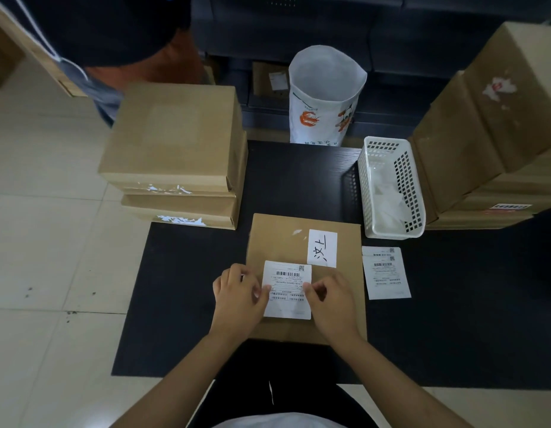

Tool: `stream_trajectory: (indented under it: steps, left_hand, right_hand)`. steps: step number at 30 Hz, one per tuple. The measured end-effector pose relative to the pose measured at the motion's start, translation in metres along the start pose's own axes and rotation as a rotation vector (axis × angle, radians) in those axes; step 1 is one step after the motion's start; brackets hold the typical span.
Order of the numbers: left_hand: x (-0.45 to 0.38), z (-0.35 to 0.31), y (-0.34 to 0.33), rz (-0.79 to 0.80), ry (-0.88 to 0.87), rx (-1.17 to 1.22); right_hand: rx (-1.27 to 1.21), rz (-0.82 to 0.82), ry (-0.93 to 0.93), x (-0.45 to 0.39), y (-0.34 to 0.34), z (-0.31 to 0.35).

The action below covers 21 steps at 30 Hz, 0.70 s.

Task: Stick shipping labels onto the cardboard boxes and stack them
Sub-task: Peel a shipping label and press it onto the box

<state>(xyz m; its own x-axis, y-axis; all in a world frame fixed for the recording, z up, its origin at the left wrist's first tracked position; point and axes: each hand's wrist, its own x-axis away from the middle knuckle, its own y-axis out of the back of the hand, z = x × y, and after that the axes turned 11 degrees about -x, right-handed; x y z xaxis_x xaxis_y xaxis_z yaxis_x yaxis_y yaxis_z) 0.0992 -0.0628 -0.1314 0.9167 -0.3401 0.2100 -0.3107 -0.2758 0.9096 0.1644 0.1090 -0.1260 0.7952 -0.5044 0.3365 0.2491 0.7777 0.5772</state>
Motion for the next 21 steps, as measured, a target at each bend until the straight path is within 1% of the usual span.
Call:
stream_trajectory:
  steps: [11,21]
  left_hand:
    - [0.0003,-0.0001,-0.0005,-0.010,-0.038,-0.050]
    - [-0.0028,-0.0008,-0.0044,-0.018,-0.048,-0.084]
  right_hand:
    - [0.041,0.004,0.003,-0.0009,-0.0014,-0.0036]
    - [0.086,-0.031,0.010,-0.0030,-0.0050,-0.0047]
